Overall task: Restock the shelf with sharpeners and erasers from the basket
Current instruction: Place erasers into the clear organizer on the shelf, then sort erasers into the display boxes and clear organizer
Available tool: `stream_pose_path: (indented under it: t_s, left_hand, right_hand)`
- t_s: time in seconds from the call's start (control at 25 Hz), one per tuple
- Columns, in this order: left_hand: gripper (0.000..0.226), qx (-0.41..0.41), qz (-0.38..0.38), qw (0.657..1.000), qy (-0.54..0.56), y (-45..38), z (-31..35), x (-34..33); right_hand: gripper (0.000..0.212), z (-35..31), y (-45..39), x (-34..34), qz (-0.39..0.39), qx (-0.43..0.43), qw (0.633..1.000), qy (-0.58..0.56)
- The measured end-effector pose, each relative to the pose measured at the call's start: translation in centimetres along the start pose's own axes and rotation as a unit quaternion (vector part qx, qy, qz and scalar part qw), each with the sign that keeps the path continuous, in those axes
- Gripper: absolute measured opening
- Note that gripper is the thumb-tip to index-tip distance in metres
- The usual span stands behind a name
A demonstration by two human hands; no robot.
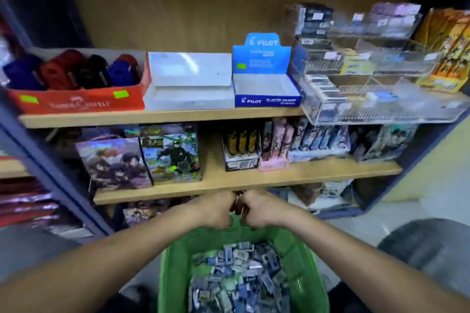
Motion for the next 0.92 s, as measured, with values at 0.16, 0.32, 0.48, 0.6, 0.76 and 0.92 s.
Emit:
stream_pose_path:
  t_s: [0.16, 0.32, 0.48, 0.6, 0.76, 0.92]
  left_hand:
    - [0.023, 0.051, -0.073, 0.996, 0.031, -4.1, -3.2, -9.5]
    - [0.029, 0.111, -0.145, 0.982, 0.057, -6.0, -6.0, -18.3]
    - [0.044, 0.192, -0.180, 0.960, 0.093, -7.0, -9.7, -24.7]
    - [0.070, 0.264, -0.167, 0.943, 0.113, -7.2, -12.3, -27.4]
    - [0.092, 0.304, -0.198, 0.918, 0.159, -7.3, -13.4, -30.2]
    - [0.110, 0.310, -0.237, 0.908, 0.150, -7.3, -13.5, -32.5]
  right_hand:
    - [0.005, 2.9, -4.5, -9.3, -0.097, -0.020, 0.995, 0.010]
    - [0.029, 8.3, -6.6, -17.7, -0.153, -0.071, 0.985, 0.021]
    - [0.045, 12.7, -6.3, -22.0, -0.113, -0.121, 0.986, 0.022]
    - [0.065, 15.0, -6.8, -24.1, -0.079, -0.155, 0.984, 0.046]
    - [0.074, 16.4, -7.2, -25.2, -0.064, -0.171, 0.979, 0.088]
    - [0.086, 17.2, -7.2, -26.2, -0.041, -0.192, 0.977, 0.080]
Point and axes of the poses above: each hand's wrist, its own y-axis away from the middle knuckle, its own x-axis out of the back of the hand, z = x × y, the point moved 9 cm from there along -y, towards the middle knuckle, and after that the axes turned 10 degrees about x, right-handed, at the moved point
